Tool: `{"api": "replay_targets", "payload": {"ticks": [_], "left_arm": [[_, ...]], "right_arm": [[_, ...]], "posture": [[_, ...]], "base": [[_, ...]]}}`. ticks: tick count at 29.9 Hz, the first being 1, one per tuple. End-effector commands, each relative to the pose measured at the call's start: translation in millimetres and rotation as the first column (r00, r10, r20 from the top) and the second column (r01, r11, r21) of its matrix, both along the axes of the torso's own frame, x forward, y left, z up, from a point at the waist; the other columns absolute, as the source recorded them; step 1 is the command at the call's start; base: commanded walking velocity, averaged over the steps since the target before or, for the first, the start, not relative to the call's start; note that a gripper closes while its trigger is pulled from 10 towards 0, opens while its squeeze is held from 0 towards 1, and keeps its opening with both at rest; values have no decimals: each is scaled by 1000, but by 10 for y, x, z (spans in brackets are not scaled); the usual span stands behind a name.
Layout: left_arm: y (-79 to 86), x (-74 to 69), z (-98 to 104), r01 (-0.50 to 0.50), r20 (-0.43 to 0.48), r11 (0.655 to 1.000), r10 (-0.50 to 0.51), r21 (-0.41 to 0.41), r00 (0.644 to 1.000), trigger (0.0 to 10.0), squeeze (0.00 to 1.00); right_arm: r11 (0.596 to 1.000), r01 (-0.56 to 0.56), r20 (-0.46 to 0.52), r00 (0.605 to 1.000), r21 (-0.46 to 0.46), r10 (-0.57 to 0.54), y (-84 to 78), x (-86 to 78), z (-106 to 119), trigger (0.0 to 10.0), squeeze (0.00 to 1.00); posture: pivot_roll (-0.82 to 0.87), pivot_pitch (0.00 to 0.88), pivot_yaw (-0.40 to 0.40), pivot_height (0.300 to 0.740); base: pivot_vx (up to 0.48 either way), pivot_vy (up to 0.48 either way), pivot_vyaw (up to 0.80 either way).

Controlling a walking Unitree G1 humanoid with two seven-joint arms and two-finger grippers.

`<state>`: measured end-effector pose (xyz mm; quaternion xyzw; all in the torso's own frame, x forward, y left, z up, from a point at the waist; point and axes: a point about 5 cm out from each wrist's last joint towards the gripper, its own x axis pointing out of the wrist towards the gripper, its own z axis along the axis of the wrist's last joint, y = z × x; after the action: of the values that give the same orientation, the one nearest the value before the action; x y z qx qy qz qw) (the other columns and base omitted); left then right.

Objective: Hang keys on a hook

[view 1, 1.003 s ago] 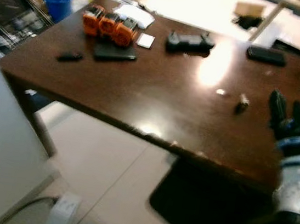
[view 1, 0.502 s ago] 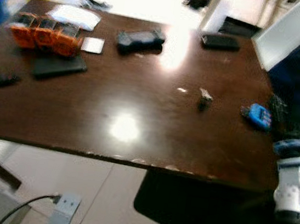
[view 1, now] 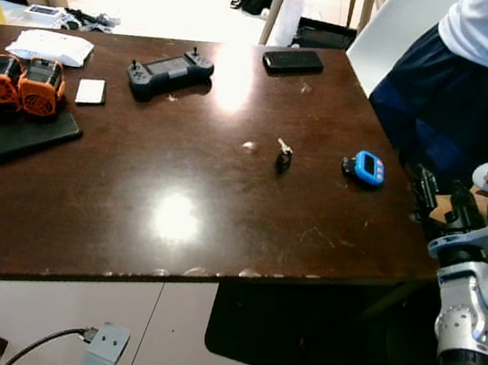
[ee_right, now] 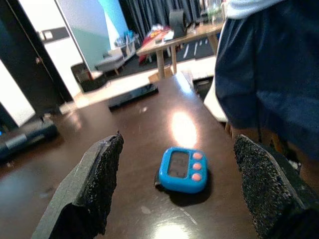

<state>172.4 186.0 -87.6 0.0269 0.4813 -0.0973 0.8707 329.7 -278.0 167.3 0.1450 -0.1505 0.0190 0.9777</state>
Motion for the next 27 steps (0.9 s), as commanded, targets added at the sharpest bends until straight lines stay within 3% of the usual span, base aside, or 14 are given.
{"api": "replay_targets", "payload": {"ticks": [1,6,12,14,16,18,23,27], "left_arm": [[11,-85,-39,-14,-29,1000,14,4,999,10000,0],[9,-90,-41,-10,-31,1000,10,2,999,10000,0],[10,-109,-48,-17,-35,1000,17,-3,999,10000,0],[10,-109,-48,-17,-35,1000,17,-3,999,10000,0],[6,-119,-52,-24,-36,1000,24,-7,999,10000,0],[3,-123,-54,-30,-36,999,30,-9,999,10000,0],[-3,-139,-61,-30,-37,999,29,-14,999,10000,0],[-11,-153,-65,-3,-41,1000,2,-14,999,10000,0]], "right_arm": [[1000,-27,-35,999,-4,27,86,12,-101,10000,0],[991,-120,-56,992,-55,116,310,51,-161,10000,0],[919,-366,-80,930,-145,358,975,117,-207,10000,0],[919,-366,-80,930,-145,358,975,117,-207,10000,0],[903,-401,-86,916,-155,392,1116,141,-202,10000,0],[906,-394,-93,919,-156,383,1123,158,-204,10000,0],[937,-303,-166,947,-174,275,991,238,-256,10000,0],[932,-311,-183,943,-186,278,1021,255,-268,10000,0]], "posture": [[-114,76,79,740],[-114,77,80,740],[-116,82,80,740],[-116,82,80,740],[-101,84,74,740],[-101,84,74,740],[-102,87,71,740],[-104,87,67,740]], "base": [[0,0,0],[0,0,0],[0,0,0],[0,0,0],[0,0,0],[0,0,0],[0,0,0],[0,0,0]]}}
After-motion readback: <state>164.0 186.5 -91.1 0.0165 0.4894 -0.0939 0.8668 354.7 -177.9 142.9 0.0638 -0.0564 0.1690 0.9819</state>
